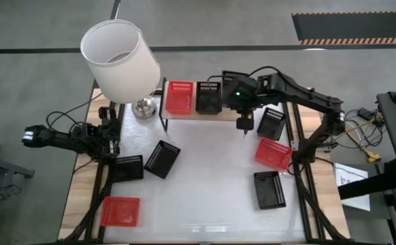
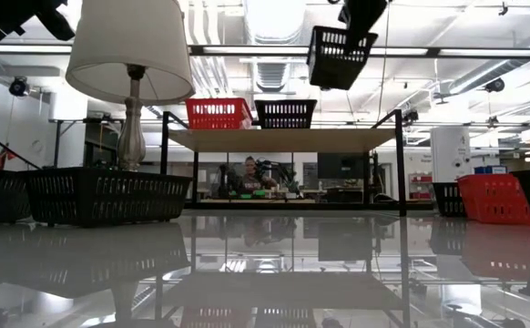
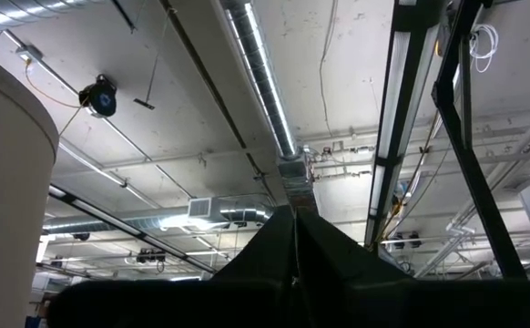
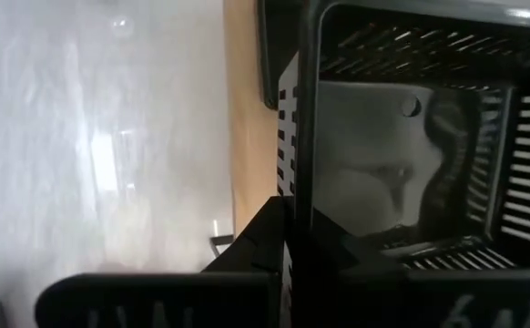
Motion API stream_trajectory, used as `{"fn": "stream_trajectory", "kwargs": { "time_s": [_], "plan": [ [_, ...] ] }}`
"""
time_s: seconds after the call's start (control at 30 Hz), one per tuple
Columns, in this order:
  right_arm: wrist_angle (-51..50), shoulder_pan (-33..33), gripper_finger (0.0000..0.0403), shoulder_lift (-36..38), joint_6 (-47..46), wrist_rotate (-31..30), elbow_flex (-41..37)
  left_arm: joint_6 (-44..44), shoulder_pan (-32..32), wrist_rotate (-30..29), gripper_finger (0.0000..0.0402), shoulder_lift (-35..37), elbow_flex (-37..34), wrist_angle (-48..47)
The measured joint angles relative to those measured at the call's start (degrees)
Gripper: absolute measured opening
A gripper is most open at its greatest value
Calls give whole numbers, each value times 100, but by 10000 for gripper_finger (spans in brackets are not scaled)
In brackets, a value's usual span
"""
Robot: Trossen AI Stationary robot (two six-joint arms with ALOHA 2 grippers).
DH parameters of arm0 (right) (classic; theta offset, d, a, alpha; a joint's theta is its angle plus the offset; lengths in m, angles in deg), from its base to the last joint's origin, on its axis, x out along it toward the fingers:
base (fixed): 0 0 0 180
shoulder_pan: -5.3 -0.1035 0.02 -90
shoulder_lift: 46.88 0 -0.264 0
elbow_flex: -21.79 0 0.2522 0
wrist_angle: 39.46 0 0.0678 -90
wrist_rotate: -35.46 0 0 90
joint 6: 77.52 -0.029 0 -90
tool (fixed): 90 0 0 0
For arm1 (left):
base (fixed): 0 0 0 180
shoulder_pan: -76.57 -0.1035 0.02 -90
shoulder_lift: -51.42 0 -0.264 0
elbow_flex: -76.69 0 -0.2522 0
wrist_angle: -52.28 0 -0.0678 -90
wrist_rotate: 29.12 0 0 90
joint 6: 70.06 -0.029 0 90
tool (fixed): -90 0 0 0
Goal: Stack baskets on shelf by color
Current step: Put the black basket on the shelf
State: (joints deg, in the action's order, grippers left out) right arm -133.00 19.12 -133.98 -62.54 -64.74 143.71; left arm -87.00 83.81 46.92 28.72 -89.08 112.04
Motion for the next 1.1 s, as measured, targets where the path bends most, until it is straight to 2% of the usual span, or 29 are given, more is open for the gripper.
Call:
{"fn": "stream_trajectory", "kwargs": {
  "time_s": [0.2,0.47,1.1],
  "plan": [
    [577,284,8,419,51,0,-1012,-1,0,0,0,0,0,0],
    [839,442,8,341,201,20,-1639,-3,0,0,0,0,0,0],
    [985,446,8,150,292,17,-1855,-3,0,0,0,0,0,0]
  ]
}}
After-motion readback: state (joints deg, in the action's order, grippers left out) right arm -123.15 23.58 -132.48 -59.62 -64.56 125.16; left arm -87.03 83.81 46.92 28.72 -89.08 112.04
